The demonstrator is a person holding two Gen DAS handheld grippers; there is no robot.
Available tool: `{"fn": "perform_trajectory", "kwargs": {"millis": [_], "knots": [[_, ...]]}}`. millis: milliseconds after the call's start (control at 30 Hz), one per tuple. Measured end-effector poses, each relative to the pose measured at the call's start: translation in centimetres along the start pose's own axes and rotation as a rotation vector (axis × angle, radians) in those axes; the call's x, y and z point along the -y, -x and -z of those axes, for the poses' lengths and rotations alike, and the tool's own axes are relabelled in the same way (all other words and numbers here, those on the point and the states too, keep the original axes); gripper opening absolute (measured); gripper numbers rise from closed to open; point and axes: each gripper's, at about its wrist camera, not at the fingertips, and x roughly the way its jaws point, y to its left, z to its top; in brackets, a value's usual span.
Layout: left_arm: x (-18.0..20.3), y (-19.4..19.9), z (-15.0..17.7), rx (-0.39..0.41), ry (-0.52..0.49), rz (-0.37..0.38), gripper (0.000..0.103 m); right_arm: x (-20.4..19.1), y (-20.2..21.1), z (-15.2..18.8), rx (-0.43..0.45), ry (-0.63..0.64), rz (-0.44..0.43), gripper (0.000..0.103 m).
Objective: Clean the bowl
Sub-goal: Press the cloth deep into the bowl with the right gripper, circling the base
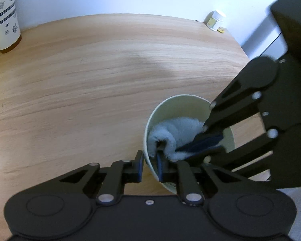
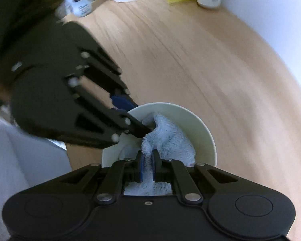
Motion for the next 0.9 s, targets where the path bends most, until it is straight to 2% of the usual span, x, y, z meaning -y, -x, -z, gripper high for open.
{"fn": "perform_trajectory", "kwargs": {"millis": [67,300,333,567,733,900], "knots": [[0.1,0.0,0.0,0.001,-0.007,-0.007,0.011,1.1,-0.8,-0.1,-0.025,-0.075,-0.056,0.007],[0.8,0.4,0.1,0.002,-0.047,-0.052,0.010,-0.1,-1.4,0.0,-0.122,-0.059,-0.008,0.006],[1.0,0.3,0.2,0.002,-0.066,-0.061,0.010,-0.2,-1.5,0.0,-0.161,-0.073,-0.015,0.006],[1.8,0.8,0.7,-0.009,-0.135,-0.071,0.011,1.3,-0.4,0.6,-0.272,-0.194,-0.062,0.006],[2.2,0.8,0.5,-0.012,-0.166,-0.081,0.010,0.7,1.0,0.6,-0.323,-0.146,-0.034,0.007],[2.0,1.1,0.8,-0.017,-0.168,-0.078,0.010,0.1,2.5,0.7,-0.333,-0.129,-0.010,0.007]]}}
